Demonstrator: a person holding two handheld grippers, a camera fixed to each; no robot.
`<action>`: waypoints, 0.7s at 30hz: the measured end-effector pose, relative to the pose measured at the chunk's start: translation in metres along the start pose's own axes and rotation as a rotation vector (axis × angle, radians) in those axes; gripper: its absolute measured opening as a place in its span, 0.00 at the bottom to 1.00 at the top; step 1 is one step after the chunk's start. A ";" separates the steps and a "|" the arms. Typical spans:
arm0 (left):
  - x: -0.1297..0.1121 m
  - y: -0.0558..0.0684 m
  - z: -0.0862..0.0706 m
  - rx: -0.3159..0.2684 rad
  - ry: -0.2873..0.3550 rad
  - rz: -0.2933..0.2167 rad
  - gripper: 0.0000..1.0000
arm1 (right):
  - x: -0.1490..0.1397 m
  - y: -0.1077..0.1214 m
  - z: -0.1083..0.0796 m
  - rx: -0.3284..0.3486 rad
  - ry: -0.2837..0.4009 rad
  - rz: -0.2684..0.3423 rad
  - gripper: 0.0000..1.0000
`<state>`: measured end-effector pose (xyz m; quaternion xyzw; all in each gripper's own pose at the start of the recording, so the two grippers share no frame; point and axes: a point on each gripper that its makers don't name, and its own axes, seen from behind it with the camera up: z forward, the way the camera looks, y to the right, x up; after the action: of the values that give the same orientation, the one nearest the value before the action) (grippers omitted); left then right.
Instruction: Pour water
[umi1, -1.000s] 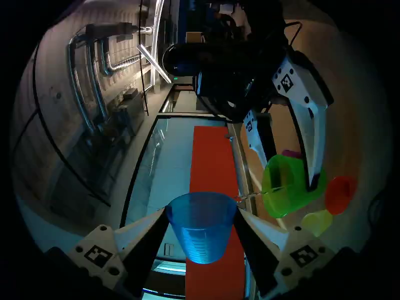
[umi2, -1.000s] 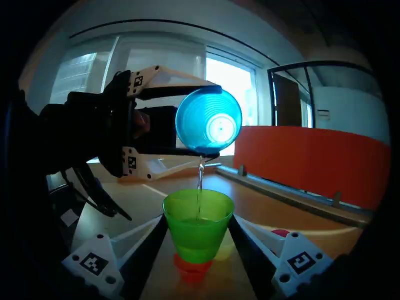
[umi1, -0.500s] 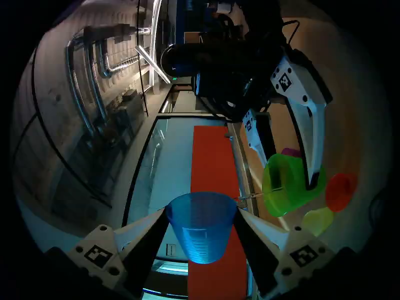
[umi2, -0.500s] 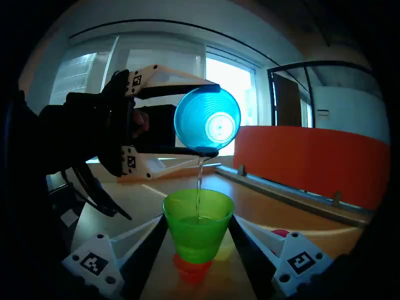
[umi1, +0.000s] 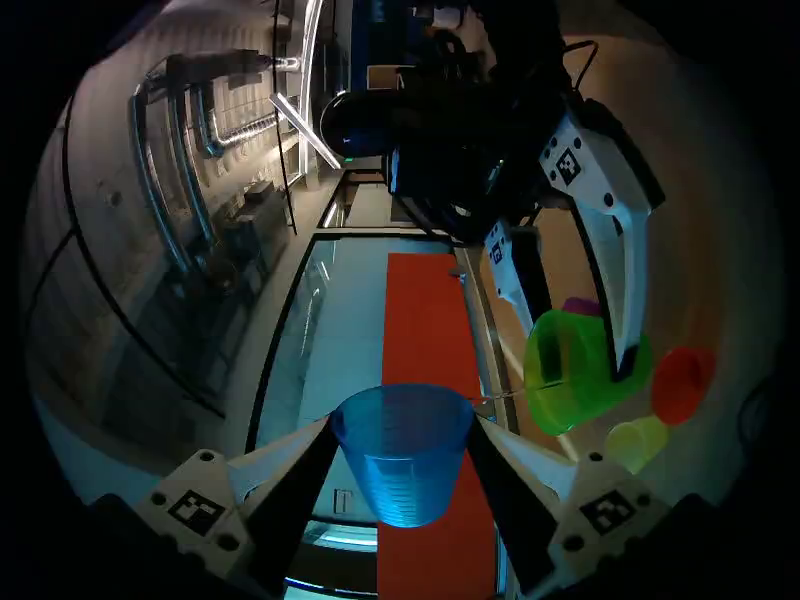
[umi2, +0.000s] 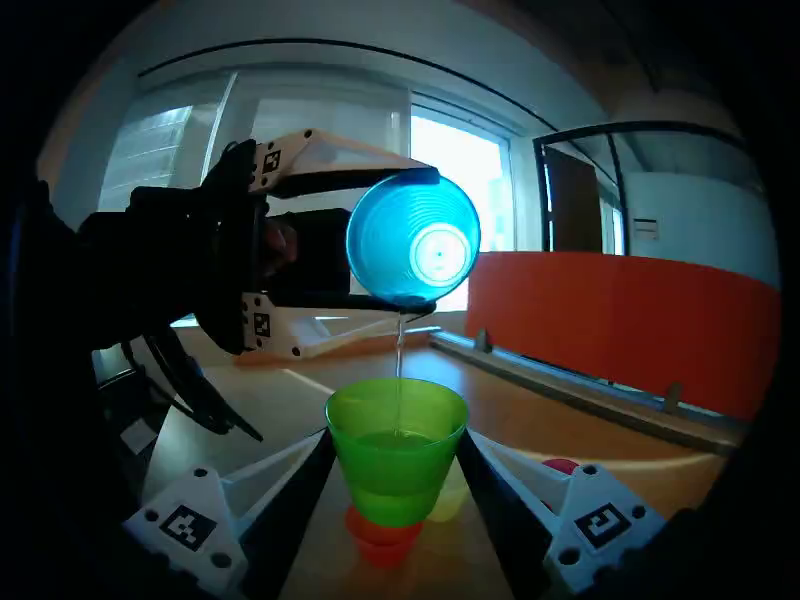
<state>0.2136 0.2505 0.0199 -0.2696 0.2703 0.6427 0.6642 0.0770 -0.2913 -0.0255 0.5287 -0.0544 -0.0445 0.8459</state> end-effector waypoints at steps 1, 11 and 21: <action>0.000 0.000 0.000 0.000 0.000 0.000 0.87 | 0.000 0.000 0.000 0.000 0.000 0.000 0.88; 0.001 0.000 -0.001 0.004 0.001 0.008 0.87 | 0.001 0.001 0.000 -0.001 0.001 0.000 0.88; 0.002 -0.001 0.000 0.005 0.003 0.012 0.87 | 0.002 0.001 0.000 -0.001 0.002 -0.003 0.88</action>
<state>0.2143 0.2517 0.0188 -0.2671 0.2746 0.6455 0.6607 0.0793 -0.2914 -0.0244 0.5286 -0.0528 -0.0453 0.8460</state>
